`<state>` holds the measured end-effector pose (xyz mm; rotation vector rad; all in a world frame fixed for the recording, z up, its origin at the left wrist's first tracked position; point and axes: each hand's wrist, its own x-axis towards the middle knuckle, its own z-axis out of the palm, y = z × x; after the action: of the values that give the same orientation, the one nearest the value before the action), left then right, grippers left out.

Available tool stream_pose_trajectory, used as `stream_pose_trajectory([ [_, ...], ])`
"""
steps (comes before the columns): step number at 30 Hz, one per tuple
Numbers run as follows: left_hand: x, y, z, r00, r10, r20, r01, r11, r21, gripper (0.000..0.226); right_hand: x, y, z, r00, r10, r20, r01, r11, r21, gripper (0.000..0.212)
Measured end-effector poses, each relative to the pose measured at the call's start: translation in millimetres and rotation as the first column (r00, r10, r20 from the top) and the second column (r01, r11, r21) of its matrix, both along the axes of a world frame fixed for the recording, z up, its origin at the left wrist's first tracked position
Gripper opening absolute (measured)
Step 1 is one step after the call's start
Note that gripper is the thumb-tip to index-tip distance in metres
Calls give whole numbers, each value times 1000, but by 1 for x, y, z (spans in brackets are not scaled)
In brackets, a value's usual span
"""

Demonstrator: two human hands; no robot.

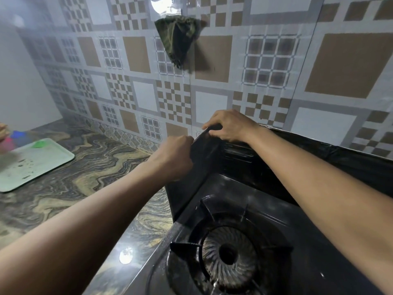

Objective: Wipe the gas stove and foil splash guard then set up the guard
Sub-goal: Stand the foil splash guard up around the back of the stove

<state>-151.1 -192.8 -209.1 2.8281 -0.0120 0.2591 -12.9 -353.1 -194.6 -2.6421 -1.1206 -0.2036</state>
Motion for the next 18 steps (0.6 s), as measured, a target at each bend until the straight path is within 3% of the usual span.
stream_pose_trajectory([
  [4, -1, 0, 1, 999, -25, -30, 24, 1000, -19, 31, -2, 1, -1, 999, -39, 13, 41, 990, -132, 50],
  [7, -3, -1, 0, 996, -31, -80, 31, 1000, 0, 36, -1, 2, -10, 987, -57, 152, 86, 977, -195, 42],
  [12, -5, 1, -5, 1000, 6, -28, -5, 999, 34, 27, -1, 6, -22, 938, -61, 342, 135, 971, -198, 41],
  [18, -3, 1, -6, 999, 40, -32, -39, 999, 27, 25, 5, 5, -25, 956, -24, 293, 92, 970, -224, 67],
])
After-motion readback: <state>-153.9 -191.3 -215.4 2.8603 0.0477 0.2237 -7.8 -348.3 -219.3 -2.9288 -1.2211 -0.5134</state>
